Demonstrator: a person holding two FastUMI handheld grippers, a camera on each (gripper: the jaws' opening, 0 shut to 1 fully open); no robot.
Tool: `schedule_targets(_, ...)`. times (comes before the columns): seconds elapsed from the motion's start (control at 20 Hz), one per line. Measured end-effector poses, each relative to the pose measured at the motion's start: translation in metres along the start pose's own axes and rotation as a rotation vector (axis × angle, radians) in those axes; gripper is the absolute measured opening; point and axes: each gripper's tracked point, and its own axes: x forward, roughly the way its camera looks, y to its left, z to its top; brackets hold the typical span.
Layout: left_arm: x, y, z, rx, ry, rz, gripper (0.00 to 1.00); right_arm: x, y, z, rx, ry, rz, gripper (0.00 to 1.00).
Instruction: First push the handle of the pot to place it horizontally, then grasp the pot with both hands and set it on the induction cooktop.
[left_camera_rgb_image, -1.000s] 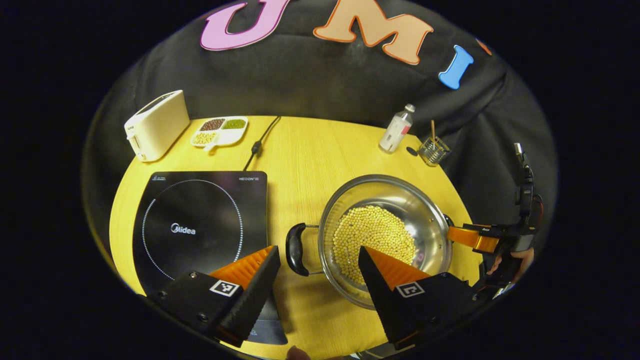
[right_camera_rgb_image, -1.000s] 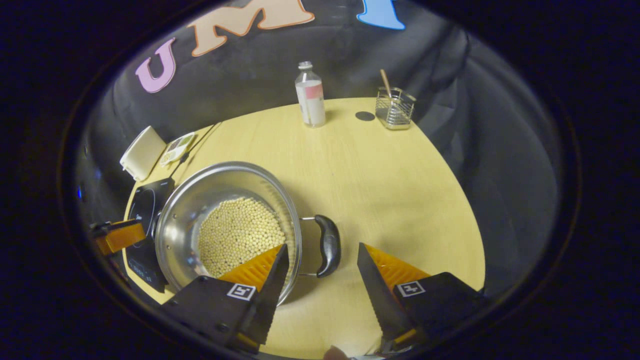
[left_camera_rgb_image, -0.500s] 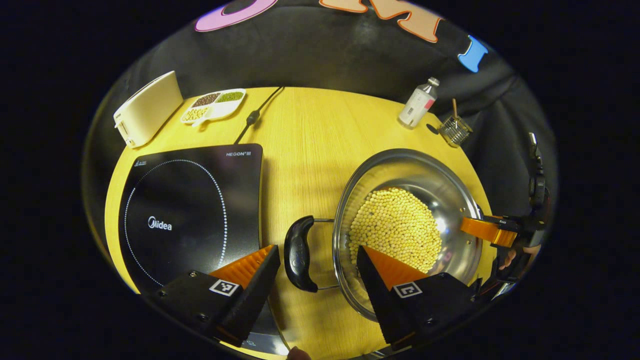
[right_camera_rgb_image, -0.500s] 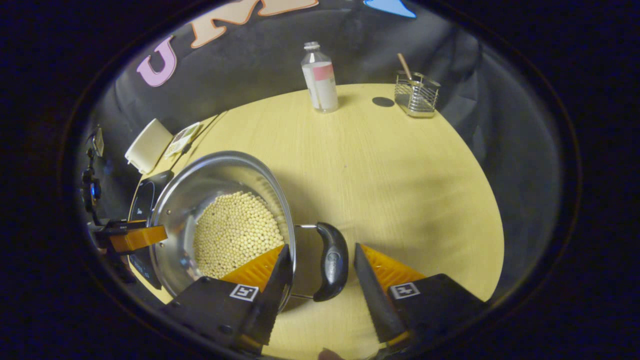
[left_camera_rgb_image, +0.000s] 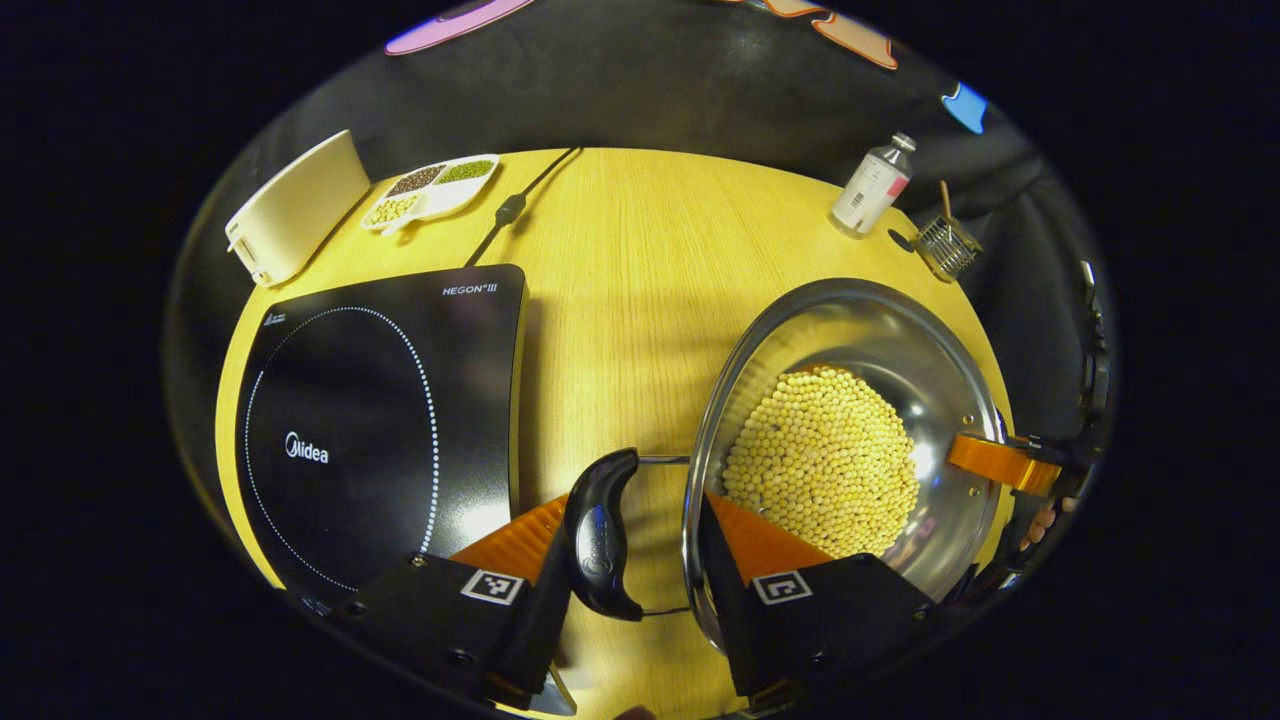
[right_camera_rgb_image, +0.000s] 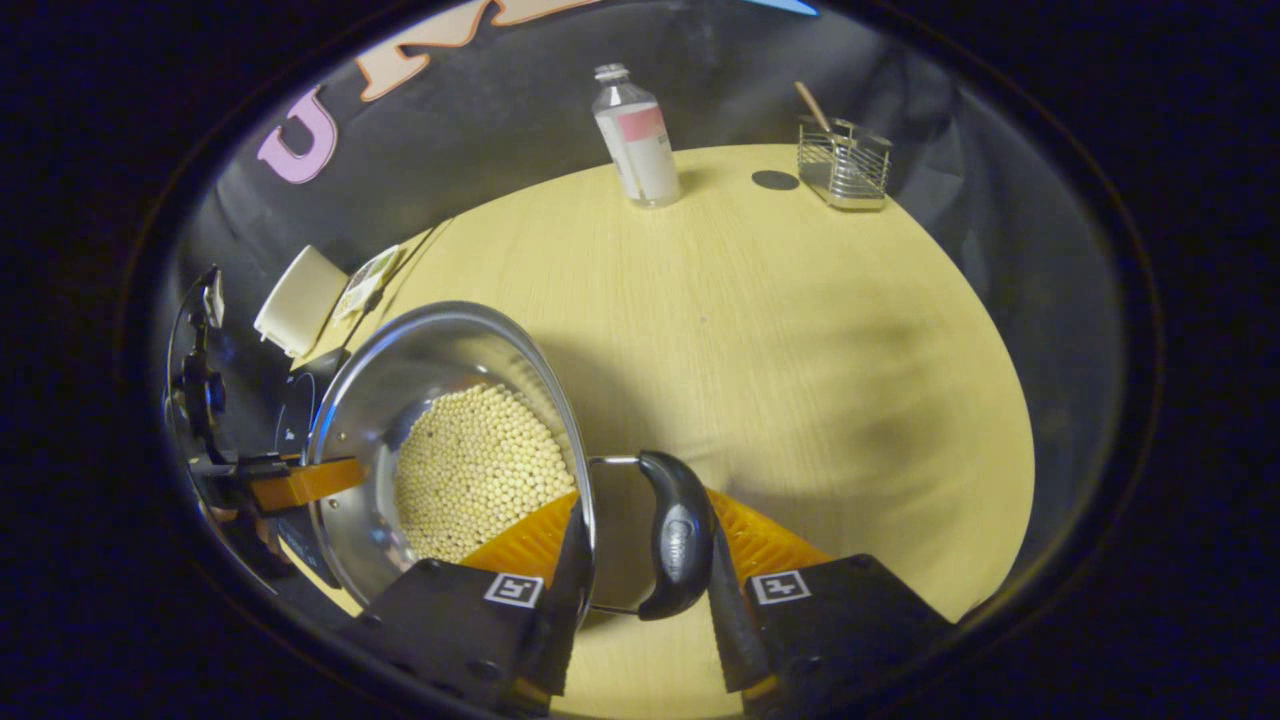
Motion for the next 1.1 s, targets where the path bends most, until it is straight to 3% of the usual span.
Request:
schedule_targets(0.05, 0.0, 0.001, 0.0, -0.001, 0.0, -0.004, 0.67, 0.003, 0.0, 0.0, 0.004, -0.002, 0.002, 0.58)
schedule_targets(0.1, 0.0, 0.0, 0.0, -0.005, 0.006, -0.009, 0.67, 0.003, 0.001, 0.0, 0.005, 0.001, 0.007, 0.52)
schedule_targets(0.35, -0.004, -0.003, -0.006, -0.06, 0.043, -0.032, 0.61, 0.003, 0.003, 0.002, 0.021, 0.016, 0.046, 0.47)
schedule_targets(0.45, -0.006, -0.003, -0.008, -0.055, 0.039, -0.027, 0.57, 0.002, 0.003, 0.0, 0.027, 0.029, 0.063, 0.35)
schedule_targets(0.5, -0.007, -0.004, -0.01, -0.064, 0.043, -0.028, 0.57, 0.0, 0.003, -0.004, 0.04, 0.034, 0.068, 0.41)
schedule_targets(1.1, -0.044, 0.007, -0.012, -0.047, 0.032, -0.021, 0.57, -0.028, 0.019, -0.011, 0.066, 0.036, 0.086, 0.41)
